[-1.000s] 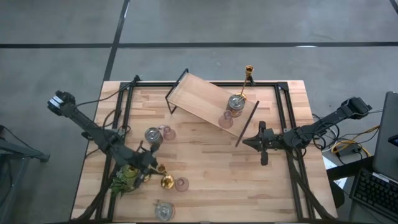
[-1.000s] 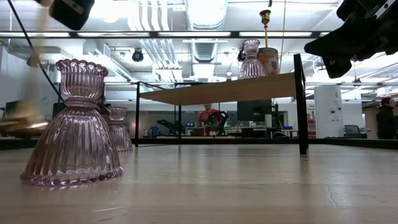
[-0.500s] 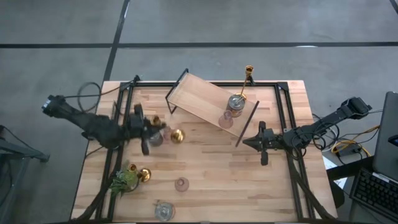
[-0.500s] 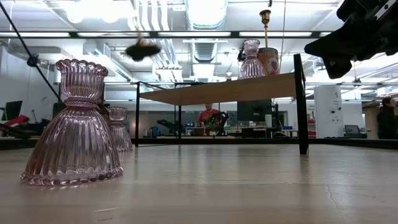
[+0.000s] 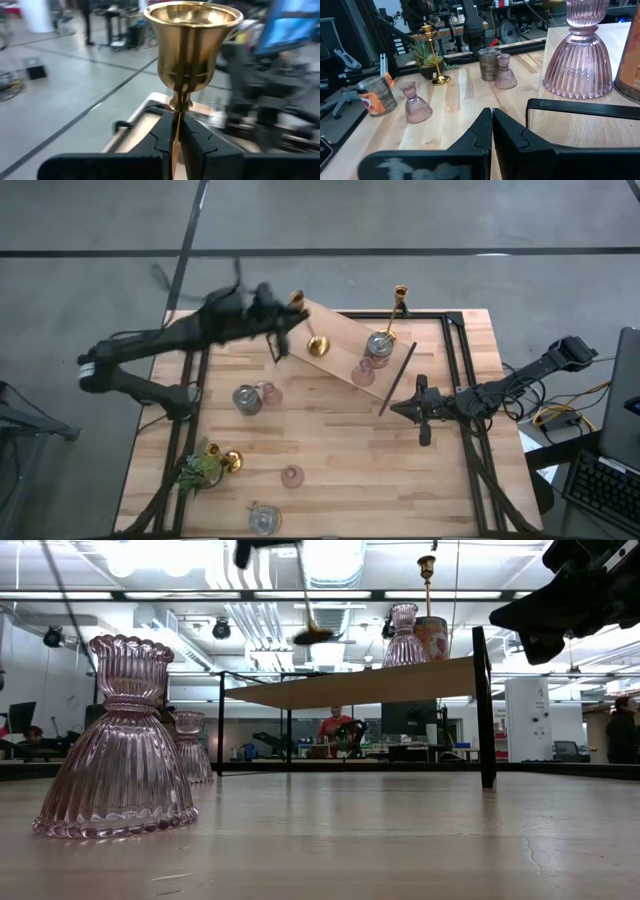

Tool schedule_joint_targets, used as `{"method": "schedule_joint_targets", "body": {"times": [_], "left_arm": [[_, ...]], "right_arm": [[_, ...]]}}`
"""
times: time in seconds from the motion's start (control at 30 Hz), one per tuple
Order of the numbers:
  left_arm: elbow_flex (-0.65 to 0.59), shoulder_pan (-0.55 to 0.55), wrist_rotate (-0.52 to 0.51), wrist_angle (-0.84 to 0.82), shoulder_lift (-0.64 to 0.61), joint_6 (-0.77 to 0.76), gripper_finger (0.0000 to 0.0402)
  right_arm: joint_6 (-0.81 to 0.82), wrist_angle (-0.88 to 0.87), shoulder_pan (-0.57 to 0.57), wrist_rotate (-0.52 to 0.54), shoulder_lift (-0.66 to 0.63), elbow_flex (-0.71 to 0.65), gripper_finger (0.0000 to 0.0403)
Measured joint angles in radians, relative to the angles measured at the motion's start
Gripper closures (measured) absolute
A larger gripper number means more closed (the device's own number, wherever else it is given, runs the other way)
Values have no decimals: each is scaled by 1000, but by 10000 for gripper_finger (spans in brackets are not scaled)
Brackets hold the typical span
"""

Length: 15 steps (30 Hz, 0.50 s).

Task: Pick & Place candle stick holders
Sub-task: Put the right gold candle holder on the shelf aligned with the other gold candle holder

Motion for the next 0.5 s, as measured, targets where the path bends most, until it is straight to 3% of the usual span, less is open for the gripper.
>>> {"method": "schedule_joint_targets", "body": {"times": [0.23, 0.4, 0.5], "left_arm": [[236, 157, 77, 7, 283, -10, 378], [371, 170, 180, 1, 449, -41, 378], [425, 168, 183, -12, 515, -36, 377]], "right_arm": [[0, -4, 0, -1, 0, -3, 394], [-13, -5, 0, -1, 0, -8, 394], [-10, -6, 0, -2, 0, -10, 394]]}}
